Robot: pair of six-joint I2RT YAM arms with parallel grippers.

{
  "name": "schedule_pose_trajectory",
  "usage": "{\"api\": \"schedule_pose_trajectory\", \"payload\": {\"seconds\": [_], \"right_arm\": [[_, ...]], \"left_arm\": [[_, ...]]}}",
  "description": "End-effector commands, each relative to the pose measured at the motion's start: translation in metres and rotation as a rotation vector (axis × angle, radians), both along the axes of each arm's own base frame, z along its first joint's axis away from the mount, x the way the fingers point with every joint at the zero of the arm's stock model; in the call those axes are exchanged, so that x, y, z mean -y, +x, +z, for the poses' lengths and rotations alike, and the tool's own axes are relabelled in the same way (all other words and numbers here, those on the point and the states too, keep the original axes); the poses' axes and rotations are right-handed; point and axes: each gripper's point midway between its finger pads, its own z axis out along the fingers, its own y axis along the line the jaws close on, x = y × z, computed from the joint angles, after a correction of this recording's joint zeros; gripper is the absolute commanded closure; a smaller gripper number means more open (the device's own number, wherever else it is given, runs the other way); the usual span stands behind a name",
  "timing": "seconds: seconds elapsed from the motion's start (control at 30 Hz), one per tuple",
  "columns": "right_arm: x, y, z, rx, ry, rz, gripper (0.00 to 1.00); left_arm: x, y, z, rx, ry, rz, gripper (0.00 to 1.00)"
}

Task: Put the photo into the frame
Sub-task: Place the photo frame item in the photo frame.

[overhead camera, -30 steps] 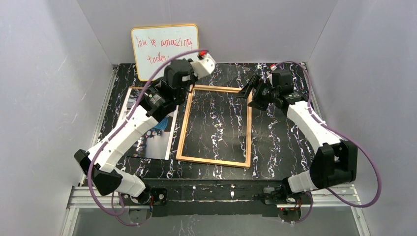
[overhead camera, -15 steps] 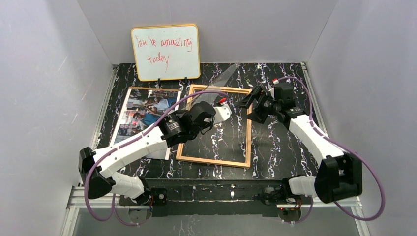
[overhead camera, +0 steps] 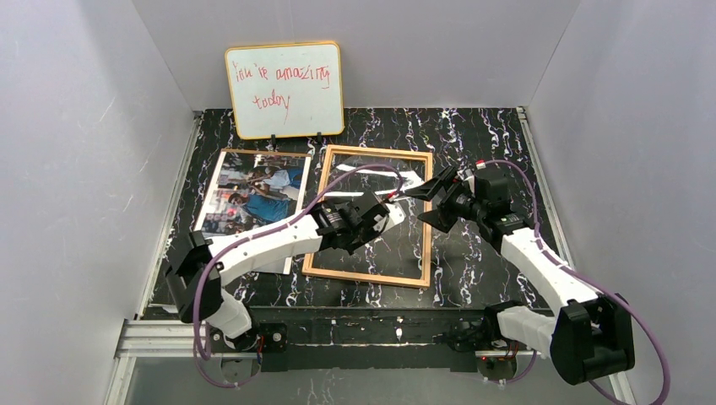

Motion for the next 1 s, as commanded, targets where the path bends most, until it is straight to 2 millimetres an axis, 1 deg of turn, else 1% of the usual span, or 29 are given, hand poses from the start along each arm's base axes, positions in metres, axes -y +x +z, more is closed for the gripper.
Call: {"api": "schedule_pose_trajectory", "payload": {"seconds": [0.0, 0.1, 0.2, 0.33, 0.47, 0.6, 0.67, 0.73, 0.97], "right_arm": [[-0.017, 0.009, 0.012, 0.03, -0.002, 0.026, 0.01], [-0.03, 0.005, -0.003, -0.013, -0.031, 0.046, 0.06], [-0.033, 0.001, -0.016, -0.069, -0.084, 0.049, 0.1], [-0.02, -0.009, -0.029, -0.158, -0.17, 0.009, 0.12], [-0.012, -0.02, -0.029, -0.197, -0.191, -0.017, 0.11], [-0.009, -0.032, -0.044, -0.258, -0.196, -0.027, 0.12], [-0.01, -0.034, -0.054, -0.281, -0.196, -0.032, 0.12], [-0.012, -0.034, -0.061, -0.295, -0.198, -0.04, 0.13], [-0.022, -0.021, -0.085, -0.332, -0.24, -0.066, 0.14]], "left_arm": [[0.01, -0.007, -0.009, -0.072, -0.033, 0.038, 1.0], [0.016, -0.009, -0.012, -0.093, -0.042, 0.036, 1.0], [0.016, -0.01, -0.014, -0.098, -0.04, 0.038, 1.0], [0.014, -0.012, -0.017, -0.105, -0.038, 0.038, 1.0], [0.014, -0.016, -0.022, -0.124, -0.037, 0.039, 1.0], [0.016, -0.017, -0.022, -0.129, -0.044, 0.034, 1.0], [0.017, -0.016, -0.02, -0.126, -0.047, 0.034, 1.0], [0.018, -0.016, -0.017, -0.123, -0.058, 0.035, 1.0], [0.021, -0.019, -0.011, -0.133, -0.085, 0.032, 1.0]]}}
